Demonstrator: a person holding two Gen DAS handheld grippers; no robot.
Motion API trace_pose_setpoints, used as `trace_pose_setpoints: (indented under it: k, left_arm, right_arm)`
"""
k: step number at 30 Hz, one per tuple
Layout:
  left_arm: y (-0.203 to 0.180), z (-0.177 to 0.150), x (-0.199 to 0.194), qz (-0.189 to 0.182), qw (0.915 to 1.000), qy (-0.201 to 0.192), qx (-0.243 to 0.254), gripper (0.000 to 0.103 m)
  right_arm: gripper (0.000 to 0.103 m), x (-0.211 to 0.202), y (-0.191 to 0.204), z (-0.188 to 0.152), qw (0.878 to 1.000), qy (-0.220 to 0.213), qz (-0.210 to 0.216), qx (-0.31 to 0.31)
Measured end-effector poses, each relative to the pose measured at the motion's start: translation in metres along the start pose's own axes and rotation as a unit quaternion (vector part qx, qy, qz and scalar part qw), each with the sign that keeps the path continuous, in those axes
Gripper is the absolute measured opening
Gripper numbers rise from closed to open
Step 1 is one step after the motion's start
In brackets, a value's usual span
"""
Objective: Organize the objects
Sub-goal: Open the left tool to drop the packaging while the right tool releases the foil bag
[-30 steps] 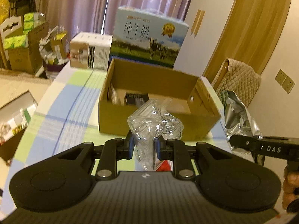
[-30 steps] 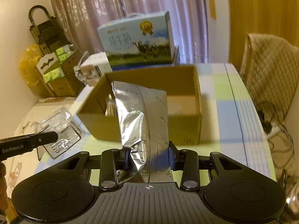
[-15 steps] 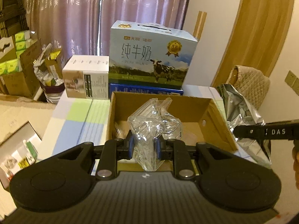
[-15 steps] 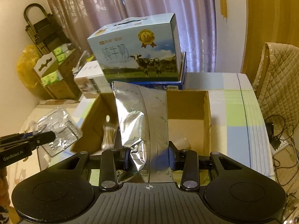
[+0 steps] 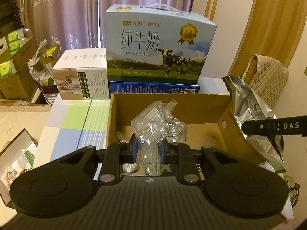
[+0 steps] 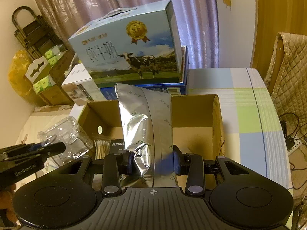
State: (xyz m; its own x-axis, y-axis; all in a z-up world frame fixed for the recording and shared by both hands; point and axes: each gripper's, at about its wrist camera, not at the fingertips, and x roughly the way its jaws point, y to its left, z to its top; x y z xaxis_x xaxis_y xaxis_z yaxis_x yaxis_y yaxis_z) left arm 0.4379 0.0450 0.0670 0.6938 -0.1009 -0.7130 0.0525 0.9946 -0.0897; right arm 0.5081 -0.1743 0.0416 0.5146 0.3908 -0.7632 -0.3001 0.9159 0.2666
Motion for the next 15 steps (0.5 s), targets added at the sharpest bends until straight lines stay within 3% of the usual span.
trace_pose_setpoints:
  k: [5, 6, 8, 15]
  left_arm:
    - [-0.004, 0.002, 0.018, -0.015, 0.9997, -0.017, -0.012, 0.021]
    - [-0.005, 0.002, 0.021, -0.018, 0.9995, -0.021, -0.015, 0.030]
    - [-0.007, 0.002, 0.027, -0.016, 0.9996, -0.014, -0.017, 0.038]
    - [-0.006, -0.002, 0.023, -0.009, 0.9998, -0.015, -0.011, 0.038]
  right_arm:
    - [0.035, 0.007, -0.009, 0.002, 1.000, 0.001, -0.003, 0.010]
    - [0.035, 0.008, -0.011, 0.001, 1.000, 0.001, -0.004, 0.012]
    - [0.035, 0.010, -0.014, 0.001, 1.000, 0.002, -0.006, 0.015]
    - [0.035, 0.013, -0.023, -0.002, 1.000, 0.005, -0.012, 0.017]
